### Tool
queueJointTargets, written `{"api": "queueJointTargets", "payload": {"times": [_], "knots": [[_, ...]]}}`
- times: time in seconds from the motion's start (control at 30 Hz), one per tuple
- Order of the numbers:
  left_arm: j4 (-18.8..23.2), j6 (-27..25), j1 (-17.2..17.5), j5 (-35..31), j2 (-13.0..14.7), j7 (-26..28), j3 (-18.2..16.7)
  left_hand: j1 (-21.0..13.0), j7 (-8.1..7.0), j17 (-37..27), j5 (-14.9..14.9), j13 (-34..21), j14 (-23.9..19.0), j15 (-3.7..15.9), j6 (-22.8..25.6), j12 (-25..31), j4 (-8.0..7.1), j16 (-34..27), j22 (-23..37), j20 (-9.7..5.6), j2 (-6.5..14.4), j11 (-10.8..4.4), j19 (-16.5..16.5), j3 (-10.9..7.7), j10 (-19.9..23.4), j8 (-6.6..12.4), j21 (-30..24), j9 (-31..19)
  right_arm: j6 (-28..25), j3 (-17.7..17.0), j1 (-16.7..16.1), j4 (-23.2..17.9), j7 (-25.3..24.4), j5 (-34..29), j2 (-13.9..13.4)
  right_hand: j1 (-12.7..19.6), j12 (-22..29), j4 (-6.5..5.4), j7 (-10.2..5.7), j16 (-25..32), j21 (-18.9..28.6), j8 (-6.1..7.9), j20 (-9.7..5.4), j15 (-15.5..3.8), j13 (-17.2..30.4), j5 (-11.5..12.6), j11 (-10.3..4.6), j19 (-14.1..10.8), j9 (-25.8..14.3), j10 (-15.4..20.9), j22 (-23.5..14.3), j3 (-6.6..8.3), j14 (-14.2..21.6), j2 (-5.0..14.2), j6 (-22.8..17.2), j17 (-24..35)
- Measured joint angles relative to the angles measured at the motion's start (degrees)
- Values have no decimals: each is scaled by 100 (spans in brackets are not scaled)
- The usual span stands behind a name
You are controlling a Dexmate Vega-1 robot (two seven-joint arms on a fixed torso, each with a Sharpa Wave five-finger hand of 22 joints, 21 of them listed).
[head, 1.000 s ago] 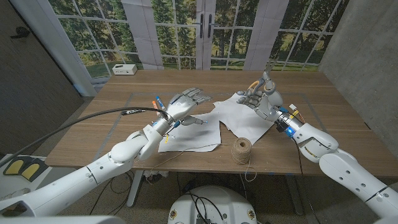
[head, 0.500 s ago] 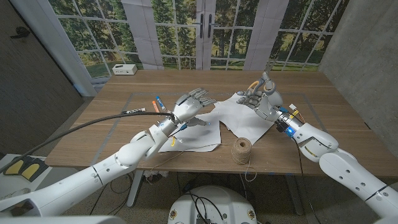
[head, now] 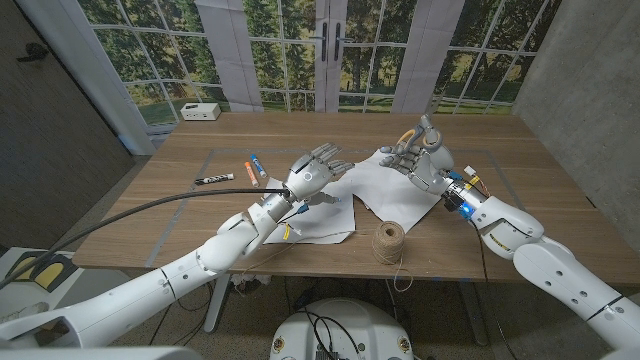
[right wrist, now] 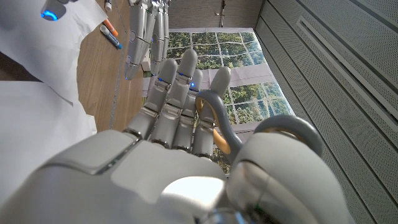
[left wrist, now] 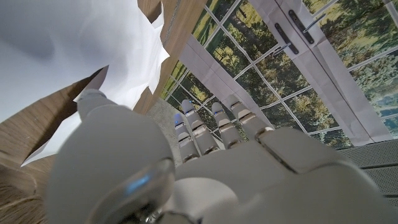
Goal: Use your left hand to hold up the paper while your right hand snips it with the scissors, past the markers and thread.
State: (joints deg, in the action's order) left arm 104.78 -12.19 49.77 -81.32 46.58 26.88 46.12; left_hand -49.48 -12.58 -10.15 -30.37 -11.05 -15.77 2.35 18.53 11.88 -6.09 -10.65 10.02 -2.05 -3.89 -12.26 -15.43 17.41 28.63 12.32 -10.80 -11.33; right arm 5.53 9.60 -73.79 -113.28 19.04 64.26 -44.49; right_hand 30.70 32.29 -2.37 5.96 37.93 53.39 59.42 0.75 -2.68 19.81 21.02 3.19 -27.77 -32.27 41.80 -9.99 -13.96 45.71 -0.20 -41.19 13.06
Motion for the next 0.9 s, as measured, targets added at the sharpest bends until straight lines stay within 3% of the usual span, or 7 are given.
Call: {"api": "queueJointTargets", "payload": {"times": [0.9], "knots": [[-484,41,-453,-111,-289,195,442,-198,0,0,-106,-29,-165,1,471,66,24,0,-1,-30,151,1,-197,-24,348,132,-45,0,10,-35,-34,-24,-9,-17,-15,-45,-46,24,-2,-22,-127,40,8,-1,1,-35,0,-7,9,0,0,24,0,45,38,-30]]}}
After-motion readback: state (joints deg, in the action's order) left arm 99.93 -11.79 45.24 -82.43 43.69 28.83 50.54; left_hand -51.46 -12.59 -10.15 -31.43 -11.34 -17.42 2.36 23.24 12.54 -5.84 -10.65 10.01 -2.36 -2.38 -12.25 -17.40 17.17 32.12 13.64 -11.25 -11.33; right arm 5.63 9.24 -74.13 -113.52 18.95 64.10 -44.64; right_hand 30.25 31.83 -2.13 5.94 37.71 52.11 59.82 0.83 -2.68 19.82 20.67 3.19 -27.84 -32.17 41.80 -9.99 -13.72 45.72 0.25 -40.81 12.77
